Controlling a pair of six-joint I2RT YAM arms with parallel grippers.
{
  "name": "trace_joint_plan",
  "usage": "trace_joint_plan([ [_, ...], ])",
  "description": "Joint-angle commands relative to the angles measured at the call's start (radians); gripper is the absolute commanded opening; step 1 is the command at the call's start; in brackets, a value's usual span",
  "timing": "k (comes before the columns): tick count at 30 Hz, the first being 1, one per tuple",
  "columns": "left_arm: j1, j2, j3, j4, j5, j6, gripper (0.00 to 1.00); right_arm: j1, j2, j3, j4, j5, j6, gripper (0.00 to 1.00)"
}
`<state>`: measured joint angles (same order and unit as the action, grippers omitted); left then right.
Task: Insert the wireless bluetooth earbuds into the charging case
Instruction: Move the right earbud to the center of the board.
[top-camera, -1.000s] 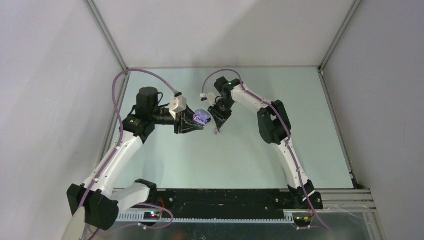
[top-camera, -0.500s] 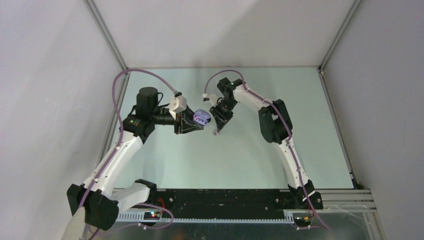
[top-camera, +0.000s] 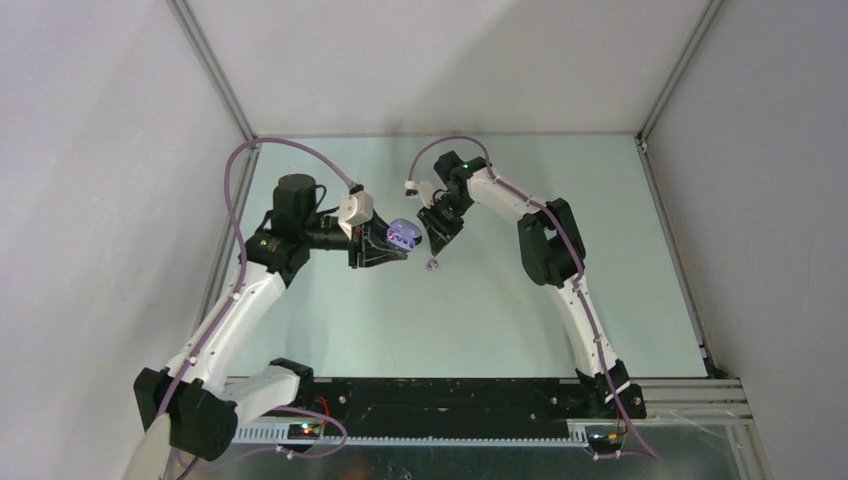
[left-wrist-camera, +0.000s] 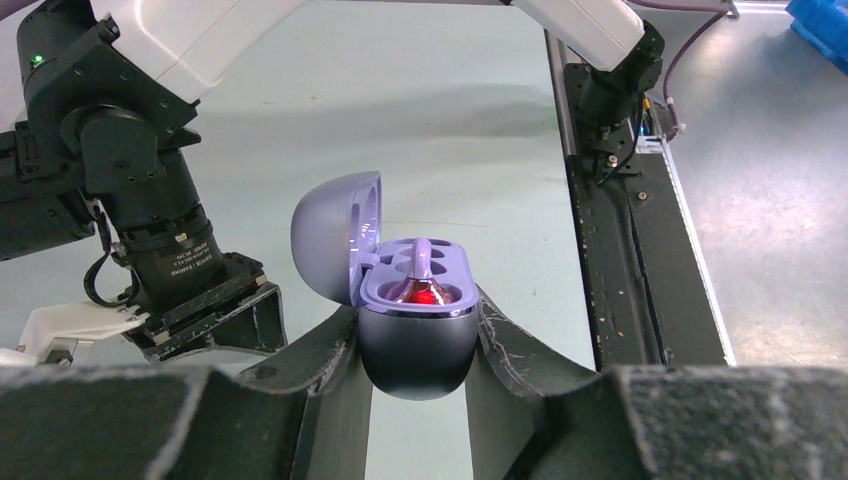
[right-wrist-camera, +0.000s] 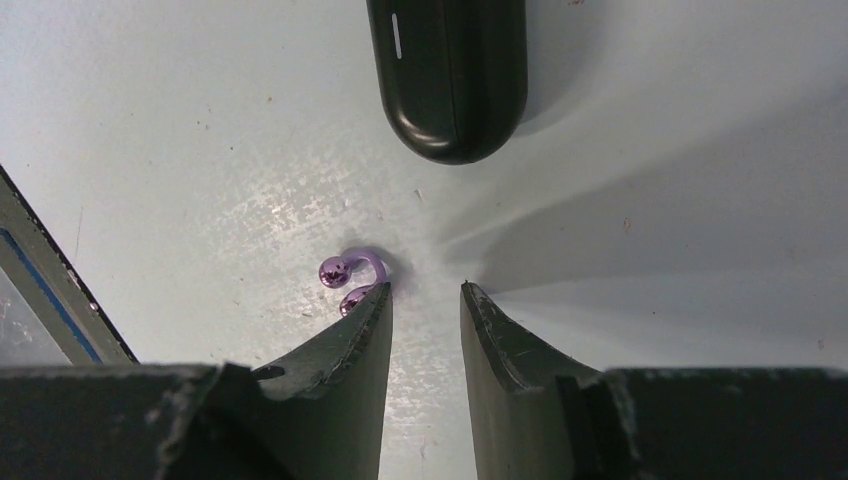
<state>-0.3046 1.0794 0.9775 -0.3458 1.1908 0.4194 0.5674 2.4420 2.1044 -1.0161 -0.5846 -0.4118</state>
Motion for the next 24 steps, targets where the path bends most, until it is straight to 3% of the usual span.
trace_joint_plan([
  [1, 0.003, -0.005, 0.000, 0.011, 0.036, 0.021, 0.00, 0.007, -0.004, 0.045, -0.025, -0.029, -0.010, 0.35],
  [9, -0.001, -0.001, 0.001, 0.007, 0.037, 0.028, 0.00, 0.013, -0.031, -0.027, -0.012, -0.020, -0.037, 0.36],
  [24, -0.003, -0.001, 0.005, -0.003, 0.036, 0.037, 0.00, 0.033, -0.008, -0.009, -0.037, -0.008, -0.069, 0.39],
])
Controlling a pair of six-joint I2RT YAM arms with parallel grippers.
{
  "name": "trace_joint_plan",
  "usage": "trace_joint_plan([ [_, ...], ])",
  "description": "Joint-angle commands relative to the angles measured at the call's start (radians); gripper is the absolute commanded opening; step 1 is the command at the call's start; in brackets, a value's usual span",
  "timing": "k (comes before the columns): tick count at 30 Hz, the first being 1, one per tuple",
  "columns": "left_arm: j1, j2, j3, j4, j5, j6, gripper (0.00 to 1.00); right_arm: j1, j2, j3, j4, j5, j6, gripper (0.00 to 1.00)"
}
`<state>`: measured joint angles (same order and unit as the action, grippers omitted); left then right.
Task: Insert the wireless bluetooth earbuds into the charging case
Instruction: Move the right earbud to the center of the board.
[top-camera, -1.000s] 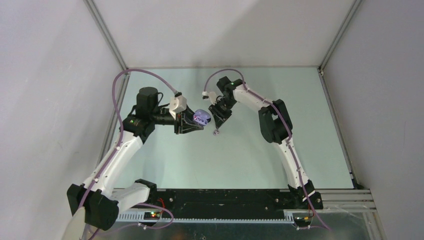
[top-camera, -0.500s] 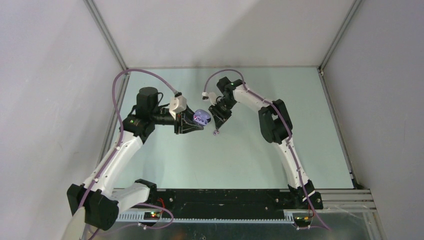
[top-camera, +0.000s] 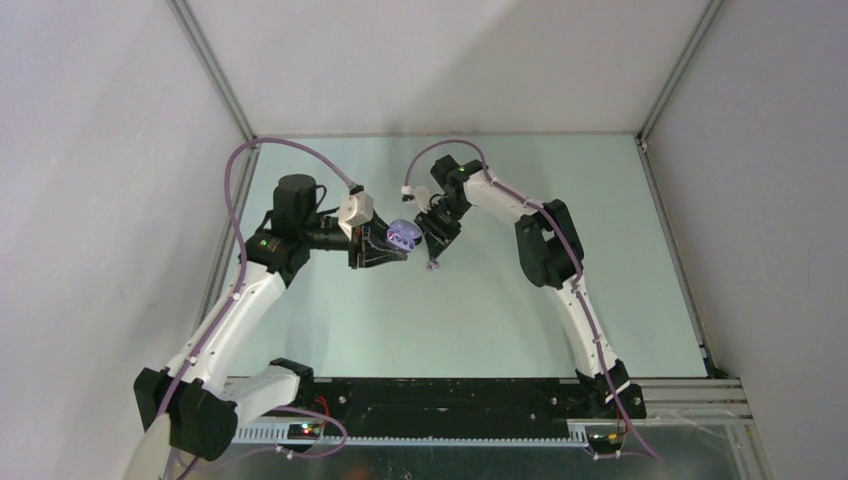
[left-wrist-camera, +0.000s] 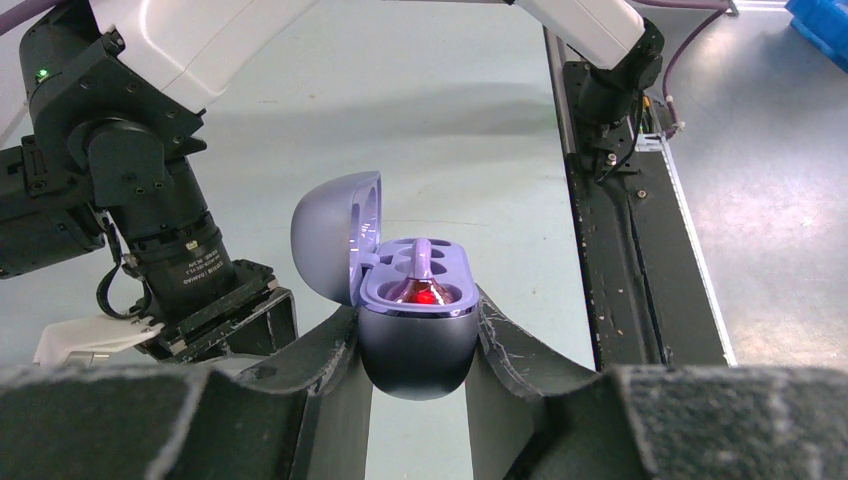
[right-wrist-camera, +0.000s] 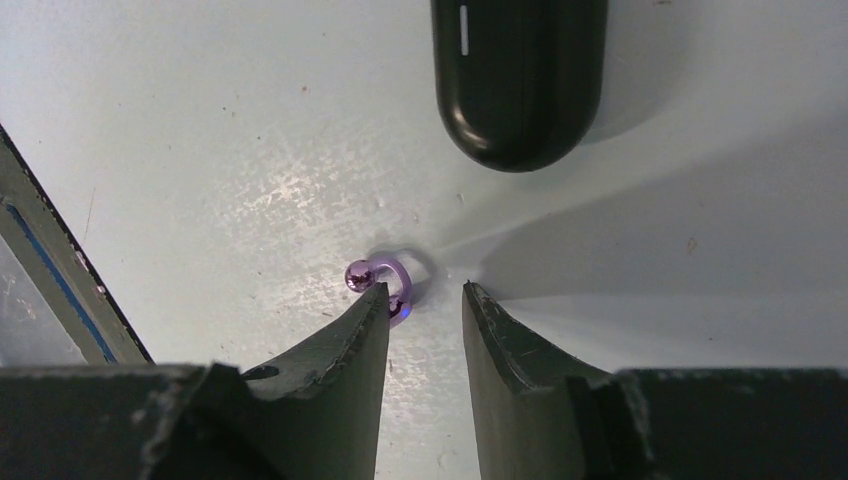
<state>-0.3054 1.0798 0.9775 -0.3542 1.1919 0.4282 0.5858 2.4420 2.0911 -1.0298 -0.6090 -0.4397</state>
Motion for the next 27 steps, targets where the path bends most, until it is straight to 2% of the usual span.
trace_joint_plan([
  [1, -0.002, 0.000, 0.006, 0.004, 0.035, 0.028, 0.00, 0.015, -0.007, 0.005, -0.027, 0.016, -0.045, 0.39],
  [14, -0.003, -0.003, 0.011, -0.005, 0.038, 0.033, 0.00, 0.016, 0.007, -0.011, -0.114, -0.013, -0.129, 0.40],
  [25, -0.003, 0.003, 0.011, -0.008, 0.040, 0.039, 0.00, -0.002, -0.010, -0.007, -0.147, -0.123, -0.180, 0.26],
  [27, -0.004, 0.005, 0.010, -0.009, 0.040, 0.040, 0.00, -0.012, -0.024, -0.006, -0.155, -0.164, -0.188, 0.20],
])
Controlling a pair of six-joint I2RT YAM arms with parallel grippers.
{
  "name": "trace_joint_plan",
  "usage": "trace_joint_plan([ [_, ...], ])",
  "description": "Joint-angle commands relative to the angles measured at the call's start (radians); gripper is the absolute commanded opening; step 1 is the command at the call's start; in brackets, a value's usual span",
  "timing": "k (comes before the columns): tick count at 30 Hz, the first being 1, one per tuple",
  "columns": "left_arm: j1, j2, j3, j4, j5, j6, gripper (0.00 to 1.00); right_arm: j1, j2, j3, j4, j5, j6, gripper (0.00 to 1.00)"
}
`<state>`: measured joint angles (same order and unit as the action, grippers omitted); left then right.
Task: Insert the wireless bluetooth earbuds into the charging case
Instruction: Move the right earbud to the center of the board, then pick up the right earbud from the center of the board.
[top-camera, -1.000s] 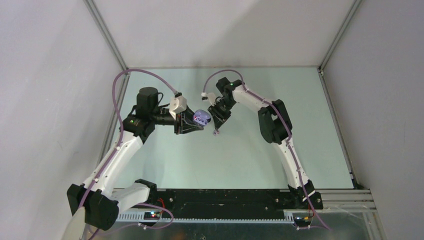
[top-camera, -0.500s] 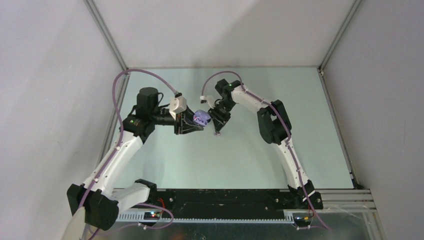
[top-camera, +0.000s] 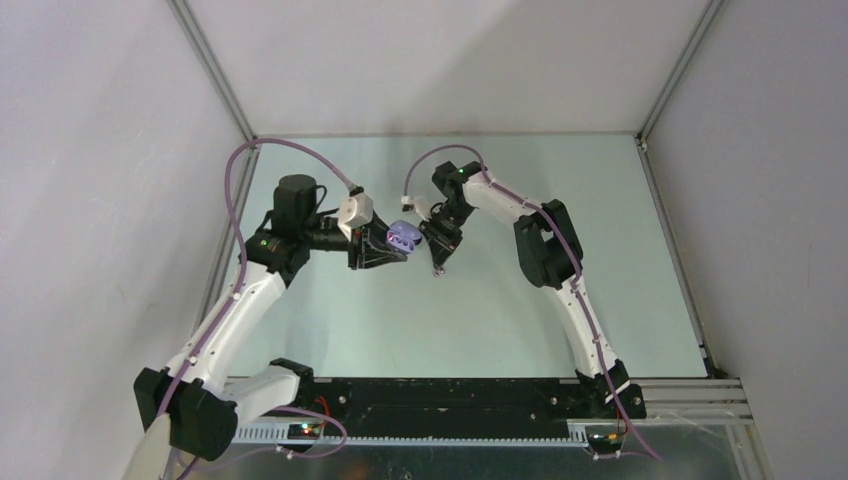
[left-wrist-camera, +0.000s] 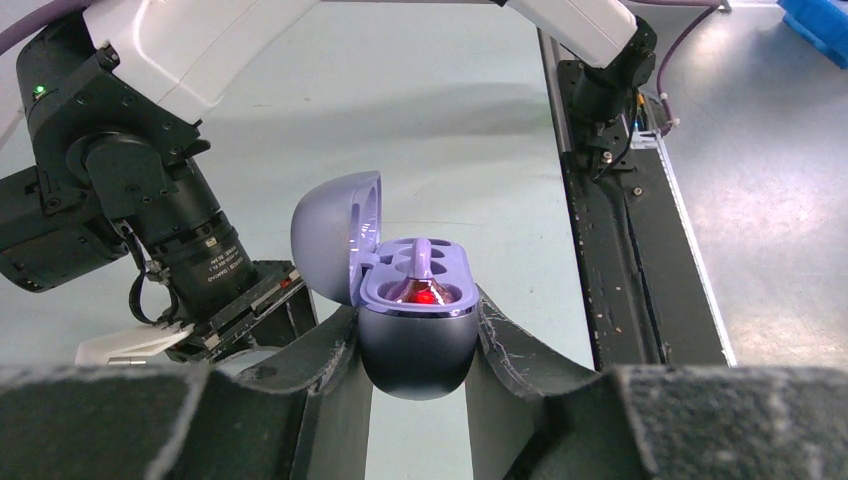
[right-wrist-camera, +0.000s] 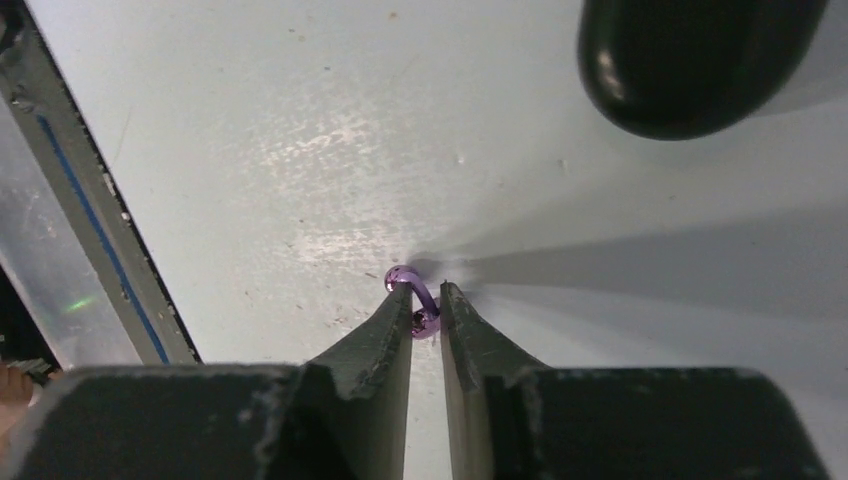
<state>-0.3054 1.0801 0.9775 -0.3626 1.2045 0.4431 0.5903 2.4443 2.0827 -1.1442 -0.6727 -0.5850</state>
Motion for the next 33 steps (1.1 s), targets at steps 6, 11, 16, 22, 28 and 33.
trace_joint_plan([
  [6, -0.008, 0.006, 0.009, -0.001, 0.024, 0.024, 0.00, -0.048, -0.059, 0.025, -0.077, -0.175, -0.051, 0.10],
  [11, -0.009, 0.008, 0.010, 0.001, 0.022, 0.024, 0.00, -0.063, -0.102, 0.010, -0.093, -0.178, -0.073, 0.06],
  [16, -0.013, 0.012, 0.009, 0.001, 0.020, 0.026, 0.00, -0.058, -0.137, -0.057, 0.007, -0.134, -0.048, 0.14],
  [22, -0.015, 0.010, 0.010, 0.001, 0.016, 0.026, 0.00, -0.037, -0.085, -0.017, 0.111, -0.050, 0.061, 0.22],
  [28, -0.014, 0.010, 0.010, -0.007, 0.016, 0.034, 0.00, -0.009, -0.046, -0.004, 0.101, 0.057, 0.043, 0.29],
  [33, -0.014, 0.009, 0.009, -0.010, 0.018, 0.036, 0.00, 0.002, -0.015, -0.004, 0.093, 0.067, 0.046, 0.29],
])
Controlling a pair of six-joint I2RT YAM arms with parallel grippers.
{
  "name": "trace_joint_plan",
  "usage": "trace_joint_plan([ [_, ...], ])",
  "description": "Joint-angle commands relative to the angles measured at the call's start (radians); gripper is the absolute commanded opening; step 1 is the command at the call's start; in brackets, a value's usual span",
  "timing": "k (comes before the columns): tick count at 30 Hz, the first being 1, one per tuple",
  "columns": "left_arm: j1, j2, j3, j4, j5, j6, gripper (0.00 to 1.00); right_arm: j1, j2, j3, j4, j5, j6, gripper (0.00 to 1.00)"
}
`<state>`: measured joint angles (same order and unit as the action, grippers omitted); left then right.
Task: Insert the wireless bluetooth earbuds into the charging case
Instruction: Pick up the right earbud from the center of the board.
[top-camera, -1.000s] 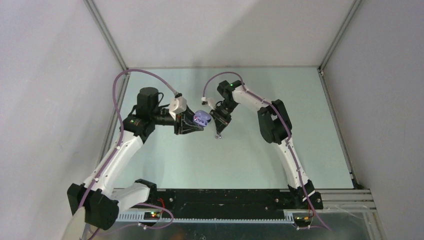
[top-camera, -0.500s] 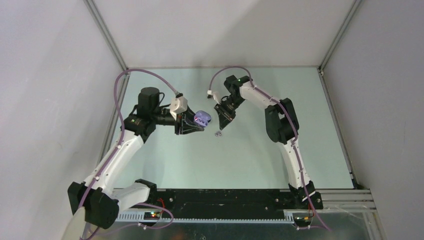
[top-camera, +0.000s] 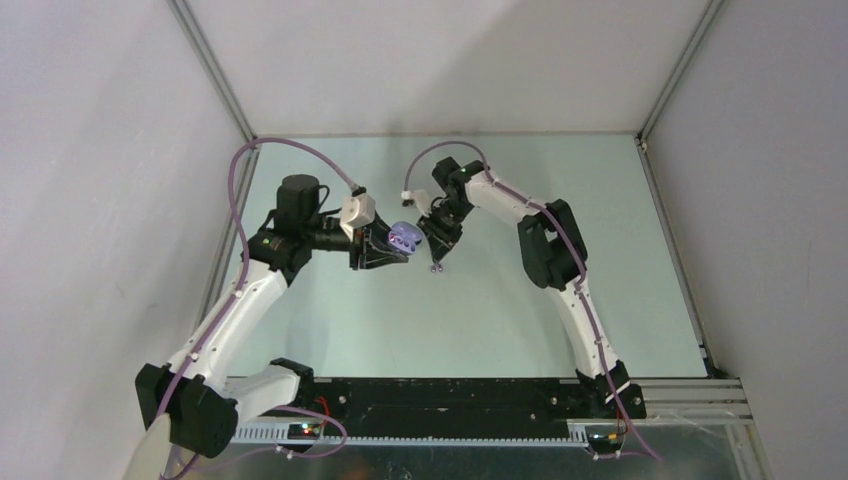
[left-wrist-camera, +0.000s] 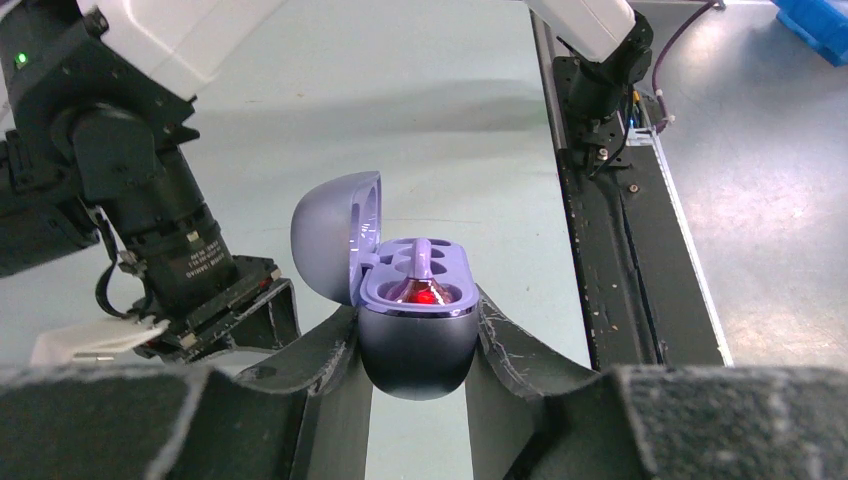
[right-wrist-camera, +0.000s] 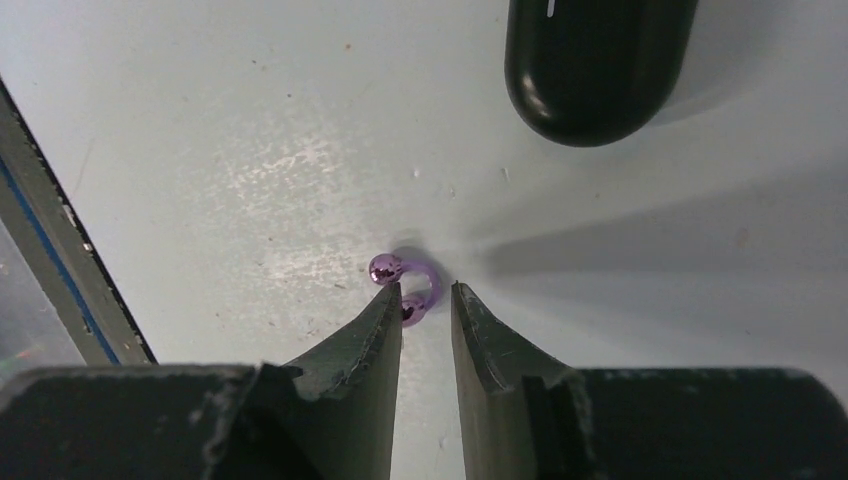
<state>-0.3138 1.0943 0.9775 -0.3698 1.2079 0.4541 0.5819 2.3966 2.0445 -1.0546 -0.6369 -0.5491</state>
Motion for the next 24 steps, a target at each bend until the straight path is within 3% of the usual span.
trace_joint_plan([
  [1, -0.005, -0.008, 0.010, -0.003, 0.014, 0.027, 0.00, 0.011, 0.035, 0.036, 0.000, 0.033, 0.010, 0.28],
  [8, -0.006, -0.012, 0.011, -0.011, 0.013, 0.035, 0.00, 0.014, 0.052, 0.039, -0.036, 0.027, -0.014, 0.24],
  [24, -0.006, -0.008, 0.012, -0.014, 0.016, 0.037, 0.00, -0.037, 0.075, 0.067, -0.118, -0.098, -0.043, 0.29],
])
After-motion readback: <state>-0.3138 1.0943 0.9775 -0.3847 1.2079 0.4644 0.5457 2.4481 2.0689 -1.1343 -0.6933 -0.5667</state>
